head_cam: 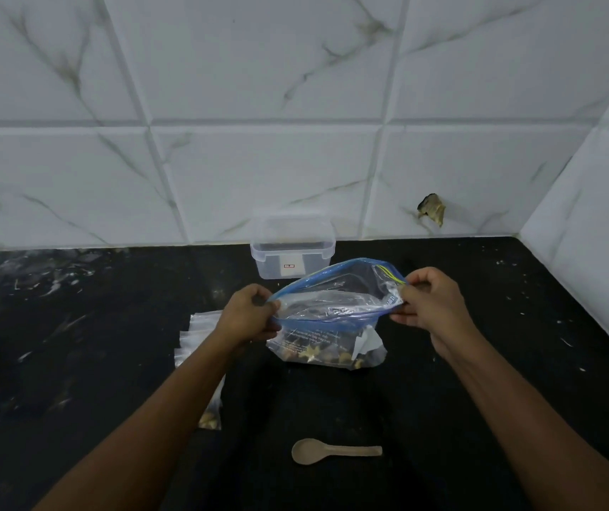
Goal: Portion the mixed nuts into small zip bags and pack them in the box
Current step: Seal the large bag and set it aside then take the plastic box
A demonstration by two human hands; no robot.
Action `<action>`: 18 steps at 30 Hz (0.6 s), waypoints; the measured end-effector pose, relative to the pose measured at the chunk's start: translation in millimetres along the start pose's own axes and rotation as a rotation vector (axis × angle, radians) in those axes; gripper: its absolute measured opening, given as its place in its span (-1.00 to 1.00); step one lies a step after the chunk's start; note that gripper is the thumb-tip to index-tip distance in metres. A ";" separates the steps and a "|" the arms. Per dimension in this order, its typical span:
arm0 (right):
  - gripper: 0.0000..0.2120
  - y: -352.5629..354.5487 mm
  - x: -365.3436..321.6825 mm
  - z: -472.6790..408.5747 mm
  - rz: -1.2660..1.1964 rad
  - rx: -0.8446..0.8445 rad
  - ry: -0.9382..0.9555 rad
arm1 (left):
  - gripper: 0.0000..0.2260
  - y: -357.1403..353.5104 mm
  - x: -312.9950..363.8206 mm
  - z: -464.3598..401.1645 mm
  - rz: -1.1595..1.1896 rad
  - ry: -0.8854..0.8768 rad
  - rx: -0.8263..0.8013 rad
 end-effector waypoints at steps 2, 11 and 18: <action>-0.88 12.6 -4.0 -1.0 0.178 0.115 0.083 | -0.91 3.1 8.0 1.2 0.093 -0.001 0.024; -0.86 19.6 -28.8 2.9 0.625 0.233 0.259 | -0.85 7.4 51.8 5.7 -0.176 -0.126 -0.013; -0.92 25.9 -28.5 -9.1 0.430 0.005 0.029 | -0.79 15.7 71.0 16.1 -0.441 -0.219 -0.009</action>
Point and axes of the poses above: each hand's wrist, its own z-axis away from the middle knuckle, its own y-axis out of the back of the hand, x = y × z, the point moved 9 cm from there along -z, towards the middle knuckle, and after that the axes turned 7 degrees about z, right-handed, at the moved point
